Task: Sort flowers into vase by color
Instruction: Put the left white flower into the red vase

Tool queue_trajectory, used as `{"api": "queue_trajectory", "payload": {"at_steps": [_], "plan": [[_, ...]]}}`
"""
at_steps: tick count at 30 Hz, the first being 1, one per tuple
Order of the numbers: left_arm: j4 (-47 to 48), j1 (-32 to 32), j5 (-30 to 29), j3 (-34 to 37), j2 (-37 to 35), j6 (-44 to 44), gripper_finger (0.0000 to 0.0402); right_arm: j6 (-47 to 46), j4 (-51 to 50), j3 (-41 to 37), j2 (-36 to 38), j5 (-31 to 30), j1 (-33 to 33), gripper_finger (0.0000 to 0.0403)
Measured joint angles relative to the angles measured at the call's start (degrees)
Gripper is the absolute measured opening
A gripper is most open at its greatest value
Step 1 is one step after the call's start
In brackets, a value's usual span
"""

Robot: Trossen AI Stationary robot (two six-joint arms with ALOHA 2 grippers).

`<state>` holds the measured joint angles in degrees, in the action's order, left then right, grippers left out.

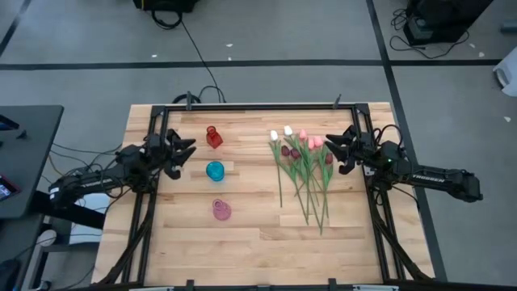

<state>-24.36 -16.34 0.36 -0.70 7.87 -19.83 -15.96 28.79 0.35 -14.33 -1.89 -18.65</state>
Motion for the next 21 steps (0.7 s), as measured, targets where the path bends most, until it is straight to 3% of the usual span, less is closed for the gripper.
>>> {"api": "queue_trajectory", "payload": {"at_steps": [5, 13, 17, 21], "plan": [[4.42, 0.0, -0.45, -4.2, 7.32, -1.81, 0.0166, -0.01, 2.22, 0.01, -0.02, -0.66, -0.02, 0.0155], [3.33, 0.49, -0.74, -12.0, 26.06, -2.93, 0.0166, -0.54, 5.44, 0.01, 0.0, -1.53, 0.0, 0.0155], [1.71, 4.57, -1.2, -18.78, 34.77, 0.15, 0.0166, -3.65, 5.51, 0.0, -0.02, -1.2, 0.04, 0.0155], [1.83, 11.63, -9.11, -26.87, 43.57, 6.6, 0.0166, -2.52, 6.39, 0.01, 0.0, 3.58, 0.04, 0.0155]]}}
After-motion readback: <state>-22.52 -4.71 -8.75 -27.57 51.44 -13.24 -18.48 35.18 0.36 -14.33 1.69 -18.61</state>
